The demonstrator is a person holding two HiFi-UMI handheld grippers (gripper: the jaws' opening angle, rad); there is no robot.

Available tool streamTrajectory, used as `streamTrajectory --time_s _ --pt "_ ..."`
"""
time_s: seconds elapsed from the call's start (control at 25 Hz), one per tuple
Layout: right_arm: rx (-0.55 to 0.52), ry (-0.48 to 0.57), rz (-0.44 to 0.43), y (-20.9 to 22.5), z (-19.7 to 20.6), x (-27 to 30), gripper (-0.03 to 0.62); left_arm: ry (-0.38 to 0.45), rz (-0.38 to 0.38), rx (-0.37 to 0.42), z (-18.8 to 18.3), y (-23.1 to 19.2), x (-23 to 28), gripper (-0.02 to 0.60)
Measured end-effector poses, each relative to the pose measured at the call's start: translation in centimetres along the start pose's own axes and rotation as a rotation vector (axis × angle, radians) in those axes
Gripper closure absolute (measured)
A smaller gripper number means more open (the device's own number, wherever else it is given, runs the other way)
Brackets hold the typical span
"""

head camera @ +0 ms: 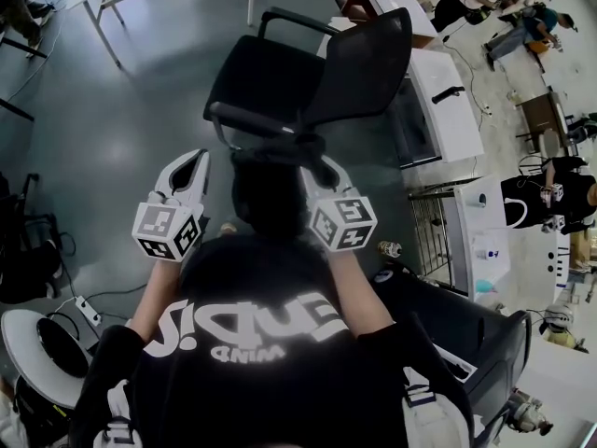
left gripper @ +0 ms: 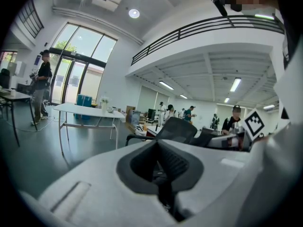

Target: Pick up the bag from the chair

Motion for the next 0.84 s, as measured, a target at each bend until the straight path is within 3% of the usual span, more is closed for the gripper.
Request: streamTrajectory --time_s 0.84 --pt "0.030 -0.047 -0.016 -0.4 0.1 4.0 0.537 -0.034 -0.019 -0.016 0.5 -3.5 1.0 0.580"
Point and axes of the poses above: the fingertips, and each gripper's own axes: x forward along the fingers, y to its right, z out of its underside, the point moved 9 cm from there along -x, backward along the fingers, and after that the axes turned 6 degrees about x, right-handed, at the moved point
